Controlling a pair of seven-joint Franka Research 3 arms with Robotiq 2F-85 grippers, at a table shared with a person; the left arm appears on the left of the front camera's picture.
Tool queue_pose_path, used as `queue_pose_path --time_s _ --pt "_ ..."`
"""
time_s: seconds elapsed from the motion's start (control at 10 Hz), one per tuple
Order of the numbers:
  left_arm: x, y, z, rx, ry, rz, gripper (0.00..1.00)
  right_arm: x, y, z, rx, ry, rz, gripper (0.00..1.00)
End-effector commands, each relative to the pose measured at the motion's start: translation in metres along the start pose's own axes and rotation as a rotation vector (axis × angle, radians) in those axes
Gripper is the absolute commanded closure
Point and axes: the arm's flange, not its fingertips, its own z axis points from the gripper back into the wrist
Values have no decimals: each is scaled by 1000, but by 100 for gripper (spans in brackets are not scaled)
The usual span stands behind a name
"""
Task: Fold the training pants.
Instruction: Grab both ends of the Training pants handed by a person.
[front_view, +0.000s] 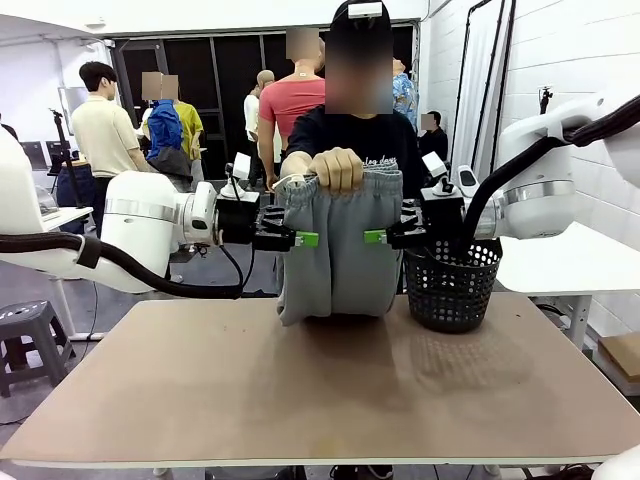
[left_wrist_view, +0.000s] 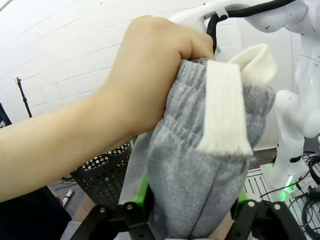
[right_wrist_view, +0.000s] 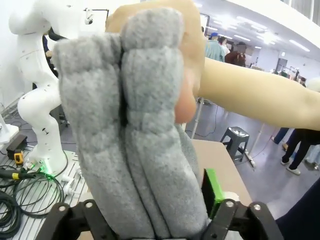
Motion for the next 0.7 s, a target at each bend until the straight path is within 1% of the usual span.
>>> queue_pose_path --time_s 0.0,0.1,0.2,0.3,0.6 --pt "1 7 0 8 -15 49 77 0 -8 -1 17 -36 -20 57" --pt "1 7 -1 5 -24 52 97 -1 -7 0 29 -43 -28 76" --pt "1 7 -1 1 -30 53 100 -2 -9 2 42 -54 -41 95" --pt "0 9 -1 3 -23 58 100 -3 -12 4 60 -72 -50 100" --pt "-7 14 -1 8 -40 98 100 -3 -9 6 76 -65 -65 100"
